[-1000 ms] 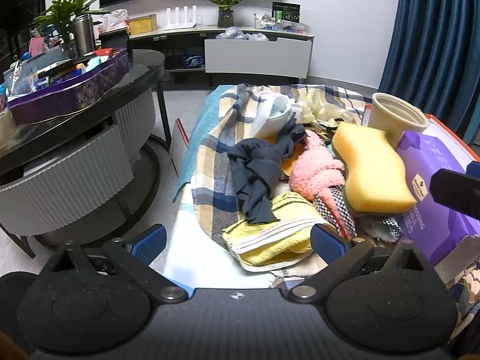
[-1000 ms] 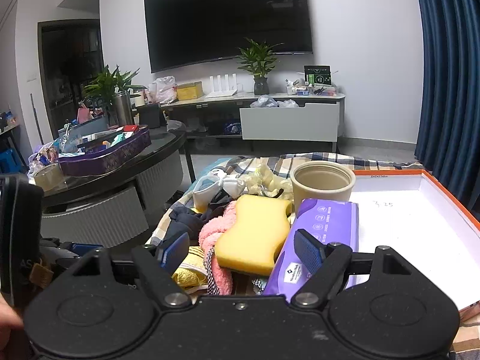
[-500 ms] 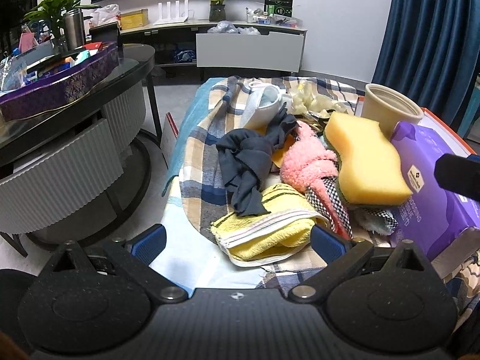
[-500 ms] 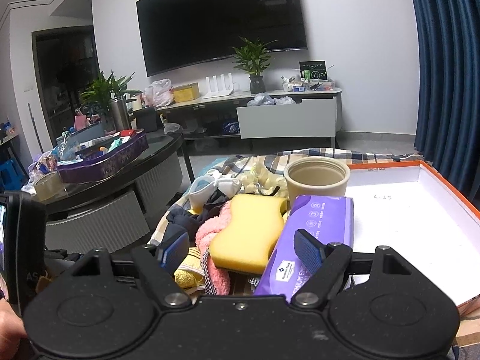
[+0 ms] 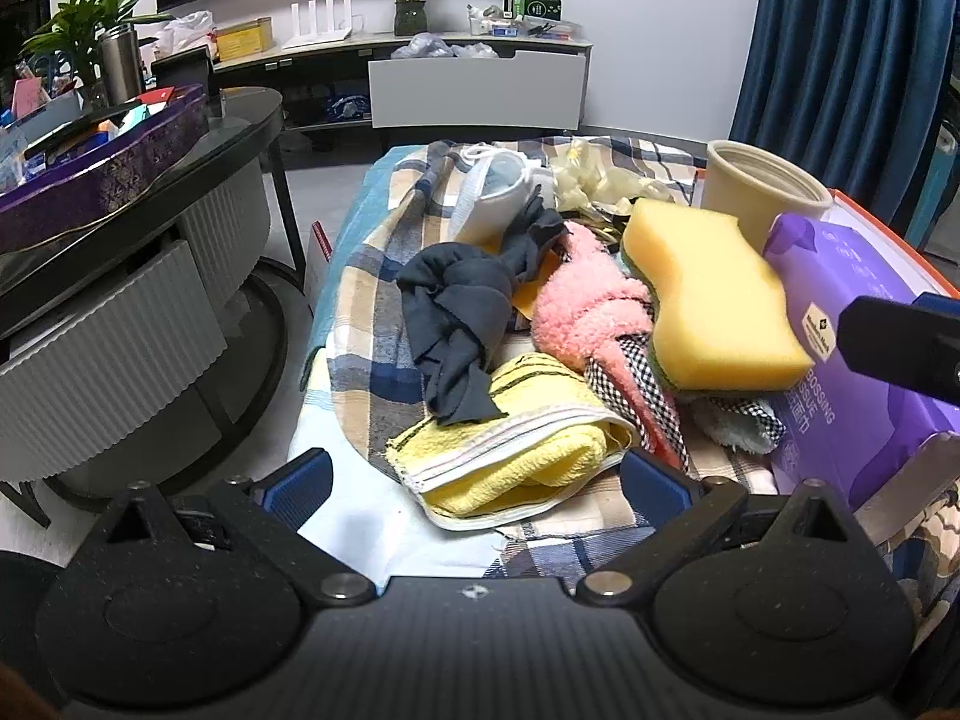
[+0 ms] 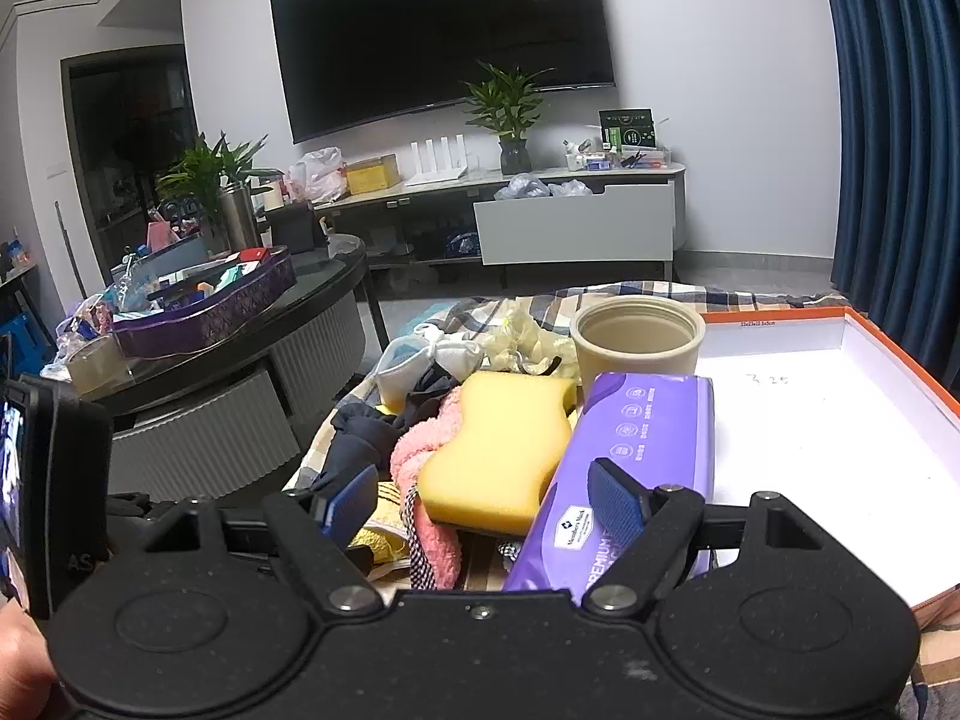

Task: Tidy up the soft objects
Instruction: 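Move the left tool toward the yellow towel while the right tool approaches the navy cloth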

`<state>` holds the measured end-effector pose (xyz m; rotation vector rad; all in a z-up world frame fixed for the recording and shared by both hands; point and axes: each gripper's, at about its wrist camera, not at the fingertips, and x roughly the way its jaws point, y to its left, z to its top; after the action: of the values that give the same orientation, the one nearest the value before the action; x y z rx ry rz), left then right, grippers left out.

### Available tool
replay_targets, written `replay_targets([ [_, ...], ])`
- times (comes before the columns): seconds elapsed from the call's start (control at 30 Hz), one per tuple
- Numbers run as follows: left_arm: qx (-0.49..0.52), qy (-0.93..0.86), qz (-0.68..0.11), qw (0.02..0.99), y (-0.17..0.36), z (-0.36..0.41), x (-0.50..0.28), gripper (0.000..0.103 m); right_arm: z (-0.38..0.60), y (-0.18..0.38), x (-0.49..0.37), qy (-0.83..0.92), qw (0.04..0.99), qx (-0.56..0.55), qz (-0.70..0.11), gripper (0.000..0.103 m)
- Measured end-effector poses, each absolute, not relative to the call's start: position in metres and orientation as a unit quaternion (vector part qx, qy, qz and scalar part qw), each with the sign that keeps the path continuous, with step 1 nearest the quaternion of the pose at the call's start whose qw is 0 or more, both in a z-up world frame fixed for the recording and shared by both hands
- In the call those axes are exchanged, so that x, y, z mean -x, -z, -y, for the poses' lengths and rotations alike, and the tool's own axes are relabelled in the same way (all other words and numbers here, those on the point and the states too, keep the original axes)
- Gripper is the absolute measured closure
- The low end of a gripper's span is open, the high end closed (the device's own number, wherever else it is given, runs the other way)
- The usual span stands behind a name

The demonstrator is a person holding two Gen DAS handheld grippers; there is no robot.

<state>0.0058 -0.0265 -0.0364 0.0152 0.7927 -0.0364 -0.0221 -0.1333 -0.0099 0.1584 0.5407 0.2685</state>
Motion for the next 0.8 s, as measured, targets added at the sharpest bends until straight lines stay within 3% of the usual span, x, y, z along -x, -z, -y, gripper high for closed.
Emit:
replay_targets([
  [0.8,-0.04,0.046,-0.376,0.925,0.05,0.036,-0.02,0.0,0.131,0.016,0.02,-0.124,0.954,-0.065,-0.267,0.012],
])
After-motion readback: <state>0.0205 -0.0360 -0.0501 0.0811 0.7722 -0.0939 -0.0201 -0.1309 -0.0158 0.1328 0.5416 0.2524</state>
